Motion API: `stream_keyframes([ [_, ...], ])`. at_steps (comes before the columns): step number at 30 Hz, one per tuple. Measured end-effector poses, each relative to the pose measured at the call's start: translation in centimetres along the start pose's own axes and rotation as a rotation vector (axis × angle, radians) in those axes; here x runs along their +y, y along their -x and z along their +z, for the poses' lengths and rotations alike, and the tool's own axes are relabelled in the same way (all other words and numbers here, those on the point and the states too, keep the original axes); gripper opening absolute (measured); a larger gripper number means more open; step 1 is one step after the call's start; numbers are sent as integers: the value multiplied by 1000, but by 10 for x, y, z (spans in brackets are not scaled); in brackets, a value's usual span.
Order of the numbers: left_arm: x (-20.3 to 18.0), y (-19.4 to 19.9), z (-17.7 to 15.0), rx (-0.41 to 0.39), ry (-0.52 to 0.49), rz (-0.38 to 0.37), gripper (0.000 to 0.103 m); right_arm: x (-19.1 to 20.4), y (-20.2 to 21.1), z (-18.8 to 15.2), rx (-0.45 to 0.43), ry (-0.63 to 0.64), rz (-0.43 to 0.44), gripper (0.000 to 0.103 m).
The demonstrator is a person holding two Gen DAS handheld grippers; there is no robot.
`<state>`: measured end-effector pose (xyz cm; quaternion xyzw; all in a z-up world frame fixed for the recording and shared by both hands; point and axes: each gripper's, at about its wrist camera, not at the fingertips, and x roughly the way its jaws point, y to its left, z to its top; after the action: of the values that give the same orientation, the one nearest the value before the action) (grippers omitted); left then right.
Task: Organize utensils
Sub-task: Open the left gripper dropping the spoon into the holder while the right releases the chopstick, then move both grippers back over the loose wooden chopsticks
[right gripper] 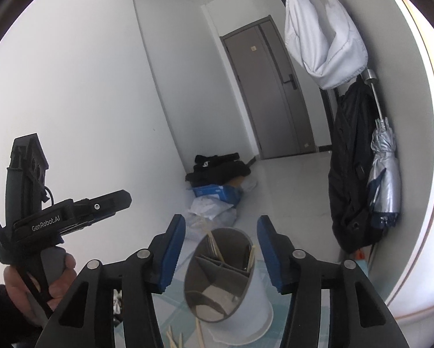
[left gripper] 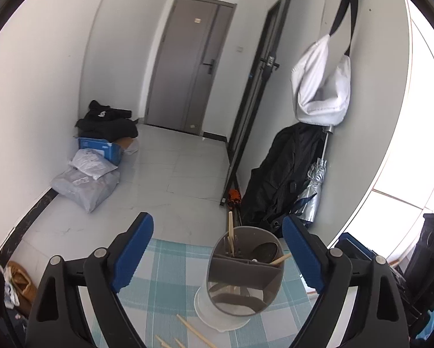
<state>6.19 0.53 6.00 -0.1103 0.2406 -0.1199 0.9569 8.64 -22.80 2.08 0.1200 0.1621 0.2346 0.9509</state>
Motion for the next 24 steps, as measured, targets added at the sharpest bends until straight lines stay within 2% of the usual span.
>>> stream_keyframes([
  [5, 0, 27, -10, -20, 22, 51, 102, 19, 20, -6, 9, -9, 2, 67],
  [10, -3, 44, -23, -25, 25, 75, 102, 40, 37, -18, 22, 13, -8, 78],
  [16, 2, 55, -47, -21, 30, 103, 102, 54, 52, -37, 58, 21, -15, 85],
  [24, 21, 55, -80, 20, 87, 143, 102, 61, 54, -69, 160, 34, -36, 87],
])
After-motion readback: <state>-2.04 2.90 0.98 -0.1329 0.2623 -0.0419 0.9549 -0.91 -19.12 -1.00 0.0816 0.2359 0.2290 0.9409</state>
